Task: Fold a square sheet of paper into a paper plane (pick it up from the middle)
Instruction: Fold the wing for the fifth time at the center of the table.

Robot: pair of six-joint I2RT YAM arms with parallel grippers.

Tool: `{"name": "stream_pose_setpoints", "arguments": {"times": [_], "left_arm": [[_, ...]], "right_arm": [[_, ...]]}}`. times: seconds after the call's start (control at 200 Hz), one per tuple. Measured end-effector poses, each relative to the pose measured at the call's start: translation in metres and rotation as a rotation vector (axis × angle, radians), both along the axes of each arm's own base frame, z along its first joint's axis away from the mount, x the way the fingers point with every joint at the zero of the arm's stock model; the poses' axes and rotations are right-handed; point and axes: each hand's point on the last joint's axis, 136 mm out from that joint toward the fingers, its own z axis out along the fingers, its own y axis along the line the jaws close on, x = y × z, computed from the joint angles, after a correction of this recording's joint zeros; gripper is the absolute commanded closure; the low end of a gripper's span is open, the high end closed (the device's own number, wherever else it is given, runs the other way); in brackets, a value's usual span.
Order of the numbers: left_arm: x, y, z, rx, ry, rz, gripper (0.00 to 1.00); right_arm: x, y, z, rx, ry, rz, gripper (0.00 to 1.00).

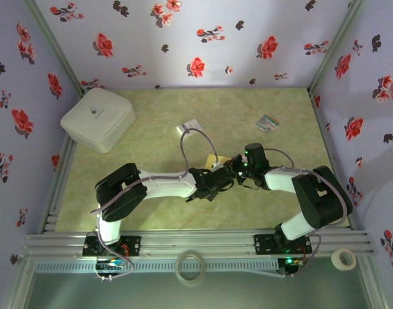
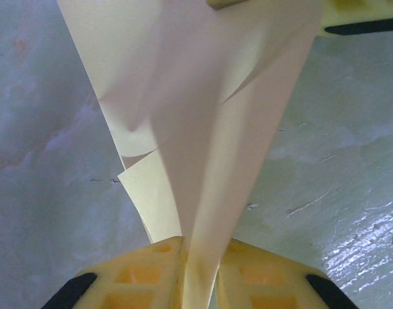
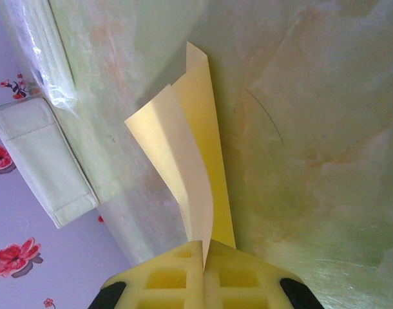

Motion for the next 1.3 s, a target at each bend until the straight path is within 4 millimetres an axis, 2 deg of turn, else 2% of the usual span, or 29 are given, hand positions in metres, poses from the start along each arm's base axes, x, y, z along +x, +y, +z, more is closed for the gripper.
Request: {"name": "stream_pose_setpoints", "arguments": {"times": [0.195,0.42,0.575,0.705,0.935,1.3], "left_arm": [[0.001,0.003,-0.002,0.007,-0.008,0.007,0.87],[0.001,0.005,-0.004,0.006,-0.011,0.017,0.91],[0.002,0.002,-0.004,-0.014,-0.008,0.023,0.96],[0.003,0.001,-0.008,-0.05,0.018,0.035,0.99],[0.004,0.007,-0.015,-0.136,0.098,0.063,1.0],[0.004,-0.007,-0.016,-0.354,0.26,0.064,1.0]], "right_arm": [[-0.001,-0.003,0.005,-0.037,-0.012,0.021,0.76],[0.004,-0.03,0.029,-0.132,-0.086,0.004,0.61],[0.001,-0.052,0.037,-0.205,-0.108,-0.016,0.6],[-0.003,-0.061,0.038,-0.242,-0.108,-0.017,0.6],[-0.008,-0.063,0.034,-0.262,-0.094,-0.003,0.59],[-0.005,-0.061,0.036,-0.253,-0.11,-0.002,0.6]]}}
